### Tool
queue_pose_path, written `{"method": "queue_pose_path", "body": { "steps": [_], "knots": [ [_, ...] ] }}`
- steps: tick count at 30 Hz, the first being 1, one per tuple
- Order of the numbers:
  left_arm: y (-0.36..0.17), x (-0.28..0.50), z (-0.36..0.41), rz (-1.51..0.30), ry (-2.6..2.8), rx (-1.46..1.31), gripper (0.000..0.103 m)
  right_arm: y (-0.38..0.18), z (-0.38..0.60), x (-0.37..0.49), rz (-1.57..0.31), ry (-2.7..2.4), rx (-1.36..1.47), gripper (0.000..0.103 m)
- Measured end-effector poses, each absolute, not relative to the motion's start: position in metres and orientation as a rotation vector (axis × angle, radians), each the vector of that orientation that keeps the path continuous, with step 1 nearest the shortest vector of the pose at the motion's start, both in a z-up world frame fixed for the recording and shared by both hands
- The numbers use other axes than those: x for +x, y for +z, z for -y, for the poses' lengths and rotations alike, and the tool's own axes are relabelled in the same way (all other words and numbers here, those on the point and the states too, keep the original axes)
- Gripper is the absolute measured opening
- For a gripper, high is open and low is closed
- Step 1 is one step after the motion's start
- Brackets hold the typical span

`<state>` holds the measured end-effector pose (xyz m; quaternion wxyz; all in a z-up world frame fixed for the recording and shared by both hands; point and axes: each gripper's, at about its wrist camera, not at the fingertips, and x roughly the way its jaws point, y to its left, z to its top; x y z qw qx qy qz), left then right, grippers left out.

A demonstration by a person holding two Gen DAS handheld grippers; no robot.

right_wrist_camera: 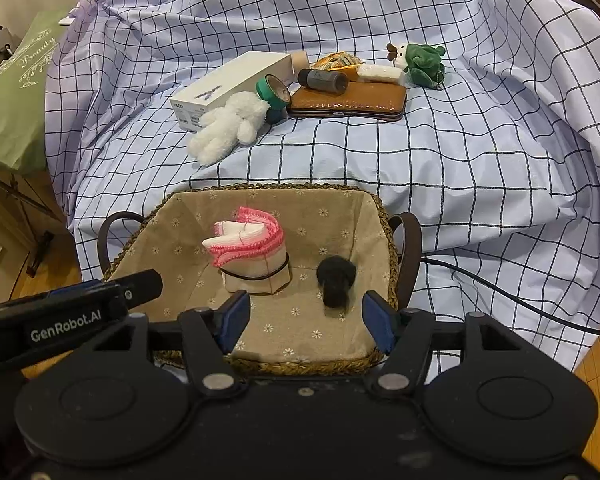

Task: Organize soft objects
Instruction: 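Open the left gripper to drop the cloth while the right releases the cylinder, then withdraw both open grippers up from the basket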

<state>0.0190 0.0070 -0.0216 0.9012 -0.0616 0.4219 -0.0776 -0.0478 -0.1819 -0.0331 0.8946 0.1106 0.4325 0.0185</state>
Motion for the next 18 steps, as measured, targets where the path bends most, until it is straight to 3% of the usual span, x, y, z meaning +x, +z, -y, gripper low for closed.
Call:
{"method": "queue_pose_path", "body": {
  "steps": [18],
  "knots": [
    [-0.0216, 0.0181, -0.0064, -0.875, -0.161, -0.125, 0.058, -0.0328, 0.1824, -0.0476, -0.895, 0.039, 0.229, 0.062]
  ]
}}
